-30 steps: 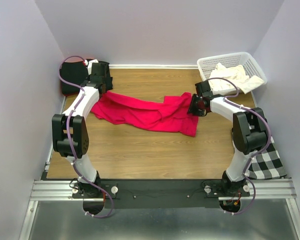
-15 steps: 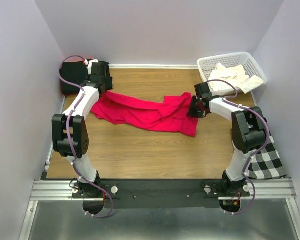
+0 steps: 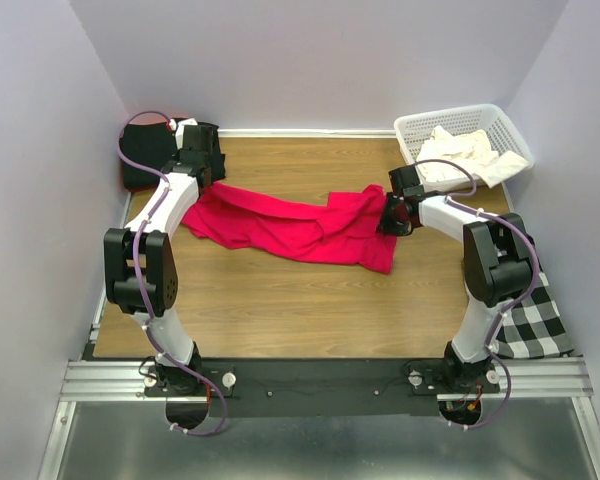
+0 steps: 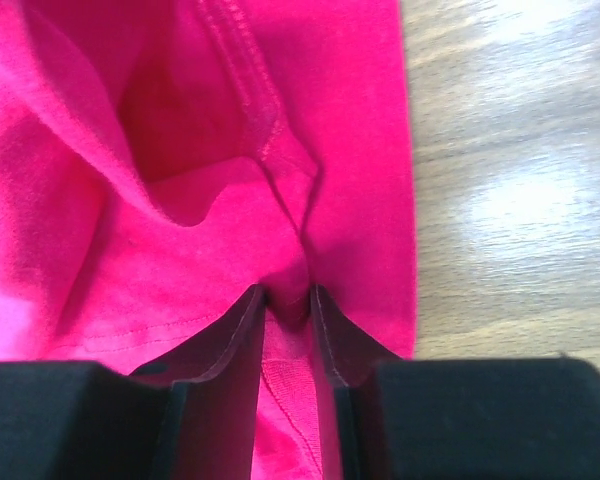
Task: Fold and stack the t-shirts
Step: Flatten out the tshirt
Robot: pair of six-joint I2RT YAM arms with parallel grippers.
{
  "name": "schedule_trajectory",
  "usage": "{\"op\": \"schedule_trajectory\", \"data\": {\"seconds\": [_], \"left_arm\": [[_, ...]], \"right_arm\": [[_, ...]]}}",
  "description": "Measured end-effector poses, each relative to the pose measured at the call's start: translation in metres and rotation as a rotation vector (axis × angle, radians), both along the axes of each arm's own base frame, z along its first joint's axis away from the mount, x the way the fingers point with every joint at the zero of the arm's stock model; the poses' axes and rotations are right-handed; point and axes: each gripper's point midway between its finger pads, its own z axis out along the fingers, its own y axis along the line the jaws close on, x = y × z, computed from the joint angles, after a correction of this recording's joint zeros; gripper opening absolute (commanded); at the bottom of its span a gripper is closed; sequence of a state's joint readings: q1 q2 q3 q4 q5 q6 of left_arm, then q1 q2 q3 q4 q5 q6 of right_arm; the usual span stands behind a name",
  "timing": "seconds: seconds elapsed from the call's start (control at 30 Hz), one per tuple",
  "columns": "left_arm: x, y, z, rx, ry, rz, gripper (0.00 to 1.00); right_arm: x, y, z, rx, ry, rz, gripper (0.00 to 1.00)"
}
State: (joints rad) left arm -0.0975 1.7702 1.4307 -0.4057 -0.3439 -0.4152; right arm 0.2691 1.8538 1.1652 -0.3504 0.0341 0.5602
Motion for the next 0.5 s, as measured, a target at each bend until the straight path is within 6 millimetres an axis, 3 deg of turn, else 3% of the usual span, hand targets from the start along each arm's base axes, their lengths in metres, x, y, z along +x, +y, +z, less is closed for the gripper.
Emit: {"op": "schedule_trajectory", "data": {"seconds": [0.17, 0.37, 0.5], "left_arm": [[0.0000, 0.0000, 0.0000, 0.000, 0.000, 0.000, 0.00], [0.0000, 0.0000, 0.0000, 0.000, 0.000, 0.000, 0.00], [0.0000, 0.0000, 0.0000, 0.000, 0.000, 0.000, 0.00]], "right_arm": [[-0.0008, -0.0042, -0.0007, -0.021, 0.003, -0.008, 0.32], [-0.0009, -0.0072, -0.0006, -0.039, 0.004, -0.009, 0.15], [-0.0008, -0.0092, 0.0010, -0.050, 0.004, -0.012, 0.14]]}}
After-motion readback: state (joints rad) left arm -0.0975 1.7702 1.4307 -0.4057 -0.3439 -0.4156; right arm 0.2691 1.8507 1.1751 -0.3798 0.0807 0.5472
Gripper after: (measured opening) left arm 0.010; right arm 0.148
